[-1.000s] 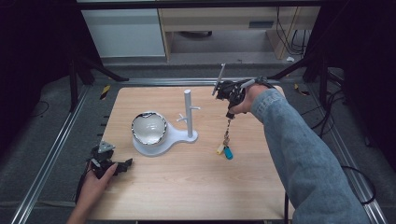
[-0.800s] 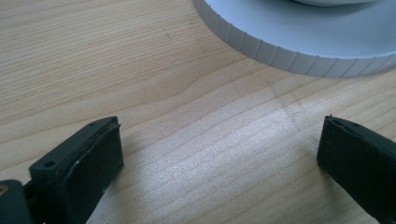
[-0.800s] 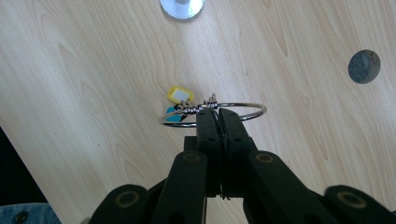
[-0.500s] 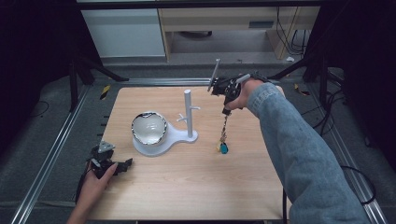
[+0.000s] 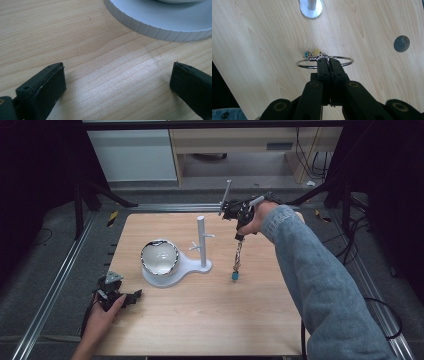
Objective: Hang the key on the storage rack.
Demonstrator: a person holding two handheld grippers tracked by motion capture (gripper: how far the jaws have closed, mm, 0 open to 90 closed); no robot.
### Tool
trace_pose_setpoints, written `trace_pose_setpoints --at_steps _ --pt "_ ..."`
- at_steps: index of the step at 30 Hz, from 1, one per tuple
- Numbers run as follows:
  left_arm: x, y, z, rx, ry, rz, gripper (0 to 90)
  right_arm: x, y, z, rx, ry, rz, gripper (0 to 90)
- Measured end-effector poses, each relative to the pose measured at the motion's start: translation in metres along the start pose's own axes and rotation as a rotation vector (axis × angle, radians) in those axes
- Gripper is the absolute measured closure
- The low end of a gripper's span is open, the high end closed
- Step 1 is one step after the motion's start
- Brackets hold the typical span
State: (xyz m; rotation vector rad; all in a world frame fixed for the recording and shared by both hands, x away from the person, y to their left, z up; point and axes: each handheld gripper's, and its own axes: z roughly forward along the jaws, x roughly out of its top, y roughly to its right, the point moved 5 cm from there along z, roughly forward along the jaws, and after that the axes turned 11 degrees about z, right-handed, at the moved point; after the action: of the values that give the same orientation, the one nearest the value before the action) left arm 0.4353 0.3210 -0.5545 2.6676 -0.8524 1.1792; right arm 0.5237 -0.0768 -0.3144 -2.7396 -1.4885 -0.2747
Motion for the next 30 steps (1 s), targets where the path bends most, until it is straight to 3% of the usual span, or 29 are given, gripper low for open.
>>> trace_pose_setpoints --at_steps 30 --pt "0.0 0.0 0.0 0.0 0.001 -0.001 0.0 0.026 -0.012 -0.019 -0.019 0.016 -0.048 88.4"
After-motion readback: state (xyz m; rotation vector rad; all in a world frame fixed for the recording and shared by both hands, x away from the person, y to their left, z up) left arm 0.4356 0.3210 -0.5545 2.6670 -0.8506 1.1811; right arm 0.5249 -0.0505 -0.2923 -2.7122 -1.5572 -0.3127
